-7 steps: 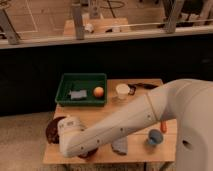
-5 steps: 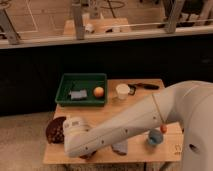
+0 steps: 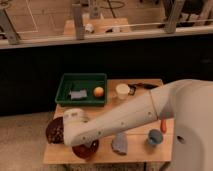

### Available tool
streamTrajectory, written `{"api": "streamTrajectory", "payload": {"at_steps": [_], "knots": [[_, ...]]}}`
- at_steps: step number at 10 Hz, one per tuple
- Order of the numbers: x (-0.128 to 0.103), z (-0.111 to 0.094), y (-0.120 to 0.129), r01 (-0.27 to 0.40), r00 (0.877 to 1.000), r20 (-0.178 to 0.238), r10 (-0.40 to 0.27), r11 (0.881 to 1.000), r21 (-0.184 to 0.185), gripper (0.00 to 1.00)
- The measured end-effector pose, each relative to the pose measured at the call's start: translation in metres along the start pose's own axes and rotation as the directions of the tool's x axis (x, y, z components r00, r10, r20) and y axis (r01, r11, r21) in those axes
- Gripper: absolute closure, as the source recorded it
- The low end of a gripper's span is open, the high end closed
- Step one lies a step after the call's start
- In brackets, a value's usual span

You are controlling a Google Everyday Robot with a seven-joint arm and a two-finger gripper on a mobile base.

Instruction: Wipe red bowl with eraser

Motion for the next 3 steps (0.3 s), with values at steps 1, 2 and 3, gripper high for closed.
{"api": "streamTrajectory", "payload": {"at_steps": [1, 2, 3], "knots": [[-0.0041, 0.0007, -0.0098, 0.002, 1.000, 0.007, -0.002, 1.000, 0.005, 1.00], [-0.0088, 0.0013, -0.0168, 0.004, 1.000, 0.011, -0.004, 1.000, 0.004, 1.00], [-0.0082, 0.0016, -0.0166, 0.000, 1.000, 0.012, 0.000, 1.000, 0.002, 1.00]]}}
